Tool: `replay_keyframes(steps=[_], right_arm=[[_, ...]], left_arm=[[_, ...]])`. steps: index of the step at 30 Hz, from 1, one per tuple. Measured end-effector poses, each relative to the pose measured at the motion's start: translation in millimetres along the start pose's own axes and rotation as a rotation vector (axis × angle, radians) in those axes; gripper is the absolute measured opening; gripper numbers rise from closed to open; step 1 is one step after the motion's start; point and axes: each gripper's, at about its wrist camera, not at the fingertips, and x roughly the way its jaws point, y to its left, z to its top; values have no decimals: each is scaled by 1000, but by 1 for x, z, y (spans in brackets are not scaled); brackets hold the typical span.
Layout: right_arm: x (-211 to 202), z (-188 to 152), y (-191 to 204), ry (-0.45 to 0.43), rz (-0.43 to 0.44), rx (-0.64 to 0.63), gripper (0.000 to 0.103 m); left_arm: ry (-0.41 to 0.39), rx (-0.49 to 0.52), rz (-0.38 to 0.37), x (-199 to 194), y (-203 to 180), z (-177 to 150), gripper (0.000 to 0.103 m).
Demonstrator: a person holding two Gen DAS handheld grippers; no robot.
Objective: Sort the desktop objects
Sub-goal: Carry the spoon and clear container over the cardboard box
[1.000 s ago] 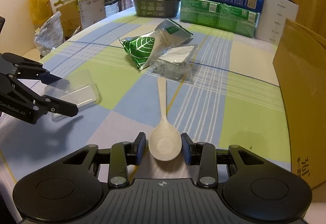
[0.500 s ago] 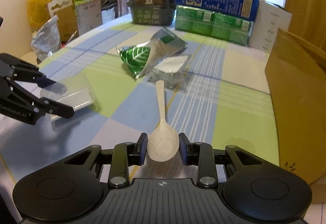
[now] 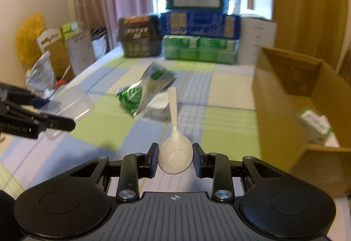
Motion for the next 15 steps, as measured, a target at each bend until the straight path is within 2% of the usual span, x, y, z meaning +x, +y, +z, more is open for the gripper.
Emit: replay_keyframes(steps=[8, 15], right_arm=[[-56, 19, -33, -77, -59, 62, 29], [-97, 22, -71, -125, -124, 116, 29]], left_arm=[[-15, -20, -19, -19, -60, 24, 51], [-24, 10, -51, -19, -114, 46, 51]])
